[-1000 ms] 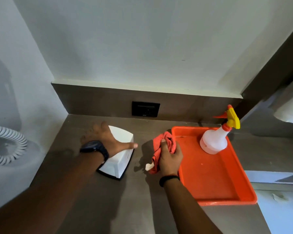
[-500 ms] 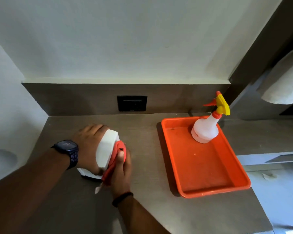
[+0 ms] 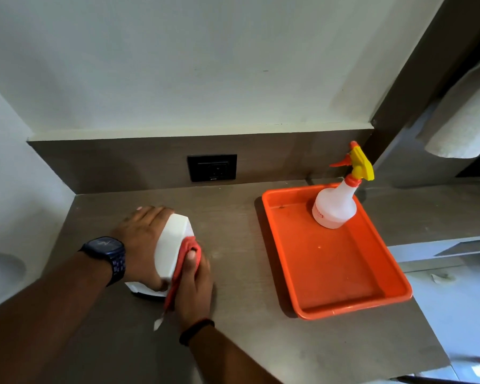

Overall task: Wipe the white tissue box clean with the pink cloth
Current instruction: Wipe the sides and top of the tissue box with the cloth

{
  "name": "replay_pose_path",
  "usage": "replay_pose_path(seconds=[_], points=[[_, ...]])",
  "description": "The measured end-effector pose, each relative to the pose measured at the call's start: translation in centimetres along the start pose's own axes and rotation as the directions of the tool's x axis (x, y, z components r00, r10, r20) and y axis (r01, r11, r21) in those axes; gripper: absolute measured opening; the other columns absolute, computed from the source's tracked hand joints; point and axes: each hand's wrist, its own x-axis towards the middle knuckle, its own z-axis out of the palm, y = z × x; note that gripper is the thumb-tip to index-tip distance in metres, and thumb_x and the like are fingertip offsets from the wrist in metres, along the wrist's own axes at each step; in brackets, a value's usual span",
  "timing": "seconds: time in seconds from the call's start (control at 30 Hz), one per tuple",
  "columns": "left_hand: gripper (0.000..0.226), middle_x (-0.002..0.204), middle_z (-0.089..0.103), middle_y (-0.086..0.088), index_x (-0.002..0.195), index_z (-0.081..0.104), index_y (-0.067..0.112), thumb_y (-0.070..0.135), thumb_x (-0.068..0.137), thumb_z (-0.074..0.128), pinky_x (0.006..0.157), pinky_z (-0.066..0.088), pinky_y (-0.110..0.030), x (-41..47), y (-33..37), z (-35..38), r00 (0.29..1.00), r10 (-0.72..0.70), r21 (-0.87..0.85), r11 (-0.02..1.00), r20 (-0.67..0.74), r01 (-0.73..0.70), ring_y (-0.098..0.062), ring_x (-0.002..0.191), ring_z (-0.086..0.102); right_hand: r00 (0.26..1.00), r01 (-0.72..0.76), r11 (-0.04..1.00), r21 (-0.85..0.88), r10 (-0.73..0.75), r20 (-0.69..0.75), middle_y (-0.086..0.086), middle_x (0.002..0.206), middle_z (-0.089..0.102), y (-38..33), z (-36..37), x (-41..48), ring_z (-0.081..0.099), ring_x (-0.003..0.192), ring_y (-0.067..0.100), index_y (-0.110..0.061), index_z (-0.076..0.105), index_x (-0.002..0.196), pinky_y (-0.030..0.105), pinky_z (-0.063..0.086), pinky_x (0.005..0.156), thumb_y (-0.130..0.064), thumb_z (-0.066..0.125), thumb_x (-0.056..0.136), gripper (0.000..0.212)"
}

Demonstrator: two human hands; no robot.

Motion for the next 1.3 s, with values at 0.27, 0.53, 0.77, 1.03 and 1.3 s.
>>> replay_pose_path(seconds=[0.27, 0.53, 0.77, 1.03, 1.3], points=[[0.13, 0.124, 0.051, -0.009, 0.127, 0.031, 0.015, 0.077, 0.018, 0.068, 0.102, 0.038, -0.048, 0.0, -0.3, 0.3, 1.0, -0.014, -0.009, 1.0, -0.019, 0.014, -0.032, 0.114, 0.048, 0.981, 0.19, 0.978, -0.089, -0.186, 0.056, -0.013, 0.152, 0.041, -2.2, 0.3, 2.8, 0.032, 0.144, 0.005, -0.043, 0.042, 0.138, 0.034, 0.028, 0.121, -0.058, 0.031, 0.094, 0.048], [0.132, 0.133, 0.044, -0.007, 0.133, 0.026, 0.017, 0.076, 0.022, 0.069, 0.108, 0.032, -0.045, -0.1, 0.0, -0.4, 0.999, -0.022, -0.035, 0.999, 0.043, 0.024, -0.029, 0.124, 0.04, 0.997, 0.073, 0.996, -0.056, -0.071, 0.028, -0.009, 0.148, 0.048, 0.3, 0.2, -0.3, 0.043, 0.136, 0.003, -0.046, 0.042, 0.135, 0.034, 0.036, 0.117, -0.064, 0.033, 0.089, 0.05], [0.131, 0.127, 0.049, -0.006, 0.13, 0.032, 0.017, 0.079, 0.02, 0.068, 0.106, 0.035, -0.047, -0.1, 0.0, 0.0, 1.0, -0.013, -0.043, 0.999, -0.001, 0.013, -0.028, 0.115, 0.048, 0.989, 0.144, 0.988, -0.059, -0.145, -0.006, -0.017, 0.126, 0.058, -2.1, 0.7, 2.5, 0.051, 0.119, -0.007, -0.046, 0.053, 0.118, 0.016, 0.04, 0.105, -0.063, 0.034, 0.089, 0.039], [0.134, 0.13, 0.05, -0.008, 0.132, 0.03, 0.016, 0.078, 0.019, 0.066, 0.104, 0.037, -0.047, -0.1, 0.0, -0.1, 0.999, -0.045, -0.006, 0.999, 0.018, 0.045, -0.03, 0.117, 0.047, 0.994, -0.098, 0.995, -0.021, 0.096, -0.05, -0.001, 0.124, 0.064, -1.0, 0.7, 2.6, 0.059, 0.117, 0.018, -0.047, 0.056, 0.108, 0.046, 0.046, 0.106, -0.058, 0.036, 0.092, 0.027], [0.118, 0.121, 0.049, 0.004, 0.126, 0.038, 0.024, 0.076, 0.025, 0.068, 0.099, 0.039, -0.039, -0.1, 0.6, -1.0, 0.999, -0.038, -0.057, 0.998, 0.029, 0.04, -0.02, 0.109, 0.048, 0.989, 0.137, 0.985, -0.105, -0.141, -0.035, -0.014, 0.11, 0.063, -3.4, 0.8, 3.6, 0.056, 0.105, -0.005, -0.047, 0.058, 0.101, 0.027, 0.045, 0.1, -0.057, 0.036, 0.087, 0.029]])
